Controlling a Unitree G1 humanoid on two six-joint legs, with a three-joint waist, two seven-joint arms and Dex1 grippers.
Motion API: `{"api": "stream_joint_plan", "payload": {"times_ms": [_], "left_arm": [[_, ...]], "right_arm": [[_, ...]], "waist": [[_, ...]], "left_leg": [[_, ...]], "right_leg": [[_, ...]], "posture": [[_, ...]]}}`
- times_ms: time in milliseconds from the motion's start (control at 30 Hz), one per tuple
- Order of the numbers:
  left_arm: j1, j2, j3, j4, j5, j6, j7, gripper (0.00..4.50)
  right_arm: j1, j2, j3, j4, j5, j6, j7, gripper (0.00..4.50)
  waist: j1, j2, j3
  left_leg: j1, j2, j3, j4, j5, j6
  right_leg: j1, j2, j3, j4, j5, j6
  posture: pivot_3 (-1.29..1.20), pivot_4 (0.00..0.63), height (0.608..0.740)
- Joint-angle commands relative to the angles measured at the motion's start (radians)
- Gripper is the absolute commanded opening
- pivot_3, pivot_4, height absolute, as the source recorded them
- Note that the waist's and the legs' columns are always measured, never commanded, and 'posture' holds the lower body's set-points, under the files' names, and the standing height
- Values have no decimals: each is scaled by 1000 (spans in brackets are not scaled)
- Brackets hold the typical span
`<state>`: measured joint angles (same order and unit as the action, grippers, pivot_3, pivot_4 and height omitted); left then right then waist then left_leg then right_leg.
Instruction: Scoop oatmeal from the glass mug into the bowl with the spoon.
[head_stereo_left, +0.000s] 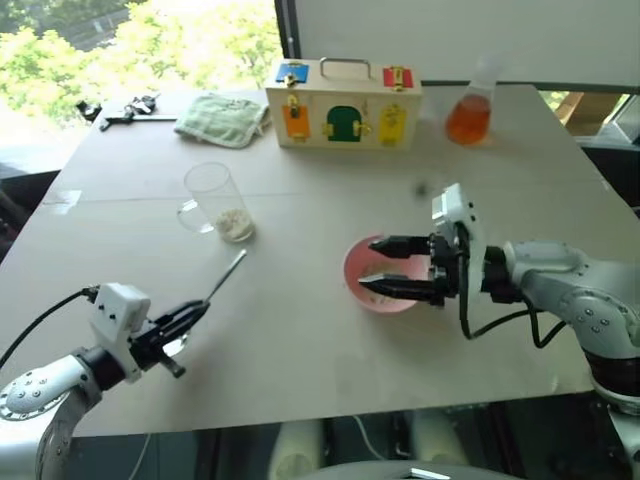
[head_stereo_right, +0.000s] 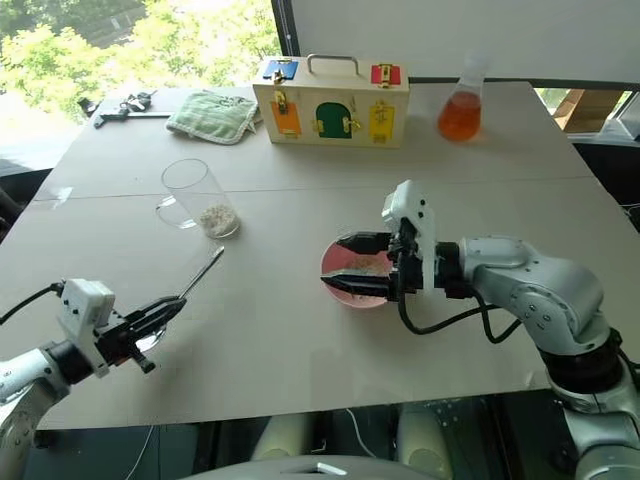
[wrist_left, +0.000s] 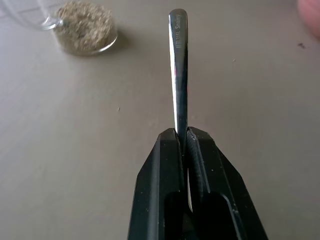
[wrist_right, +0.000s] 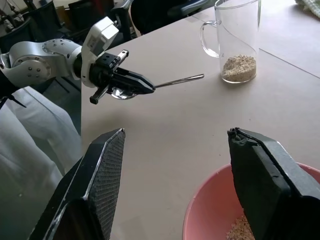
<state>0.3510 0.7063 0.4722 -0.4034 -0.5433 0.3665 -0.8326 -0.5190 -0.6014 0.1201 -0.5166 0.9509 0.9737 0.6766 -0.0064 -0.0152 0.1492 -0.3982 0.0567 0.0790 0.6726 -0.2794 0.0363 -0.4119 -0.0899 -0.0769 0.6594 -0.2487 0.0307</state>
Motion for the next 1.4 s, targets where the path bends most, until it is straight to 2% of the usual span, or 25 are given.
{"api": "stream_joint_plan", "payload": {"times_ms": [33, 133, 233, 367, 600, 700, 967, 1067, 1167, 1200, 1400], "left_arm": [[-73, -40, -96, -162, -10, 40, 96, 152], [-167, -95, -216, -235, 37, 61, 189, 152], [-247, -177, -338, -271, 48, 87, 266, 152], [-286, -236, -403, -255, 85, 79, 318, 152], [-311, -245, -422, -211, 101, 51, 301, 152], [-313, -239, -419, -195, 103, 38, 288, 0], [-325, -243, -432, -180, 109, 20, 267, 0], [-327, -248, -439, -179, 110, 13, 264, 0], [-329, -250, -443, -176, 110, 9, 262, 0], [-330, -251, -445, -175, 109, 9, 262, 0], [-307, -250, -450, -183, 83, 48, 259, 0]], "right_arm": [[-56, 74, 20, 45, 27, 86, -89, 3305], [-90, 204, -8, 125, 67, 181, -236, 3305], [-116, 370, -92, 217, 122, 216, -405, 3305], [-134, 473, -170, 248, 165, 235, -531, 3305], [-158, 542, -241, 275, 205, 232, -656, 3305], [-162, 541, -242, 275, 204, 240, -674, 2445], [-164, 561, -239, 285, 204, 230, -703, 2445], [-164, 562, -243, 290, 204, 230, -711, 1592], [-165, 563, -247, 293, 208, 232, -717, 181], [-166, 561, -248, 295, 209, 232, -720, 48], [-173, 559, -257, 302, 221, 235, -731, 48]], "waist": [[-5, 0, 0], [-5, -1, 0], [-5, 0, 0], [-5, 0, 0], [-6, 0, 0], [-6, 0, 0], [-7, 0, 0], [-7, 0, 0], [-7, 0, 0], [-7, 1, 1], [-7, 1, 1]], "left_leg": [[0, 0, 1, 0, 0, 0], [0, -1, 1, 0, 0, 0], [0, -1, 1, 0, 2, -3], [-1, -2, 1, 0, 3, -5], [-1, -2, 1, 0, 1, -1], [-1, -2, 1, 0, 1, -1], [-1, -2, 1, 0, 1, -1], [-1, -2, 1, 0, 1, -1], [-1, -2, 1, 0, 1, -1], [-1, -2, 1, 0, 1, -1], [-2, -2, 1, -1, 1, -1]], "right_leg": [[0, 0, 1, 0, 0, 0], [0, 1, 1, 1, 0, 0], [0, 2, 2, 2, 0, 0], [-1, 3, 2, 1, 0, 0], [-1, 4, 1, 0, 0, 0], [-1, 4, 1, 0, 0, 0], [-1, 4, 1, 0, 0, 0], [-1, 4, 1, 0, 0, 0], [-1, 4, 1, 0, 0, 0], [-1, 4, 1, 0, 0, 0], [-1, 4, 1, -1, 0, 0]], "posture": [[0, 150, 740], [0, 150, 740], [0, 150, 740], [0, 150, 740], [0, 150, 740], [0, 150, 740], [0, 150, 740], [0, 150, 740], [0, 150, 740], [0, 150, 740], [0, 150, 740]]}}
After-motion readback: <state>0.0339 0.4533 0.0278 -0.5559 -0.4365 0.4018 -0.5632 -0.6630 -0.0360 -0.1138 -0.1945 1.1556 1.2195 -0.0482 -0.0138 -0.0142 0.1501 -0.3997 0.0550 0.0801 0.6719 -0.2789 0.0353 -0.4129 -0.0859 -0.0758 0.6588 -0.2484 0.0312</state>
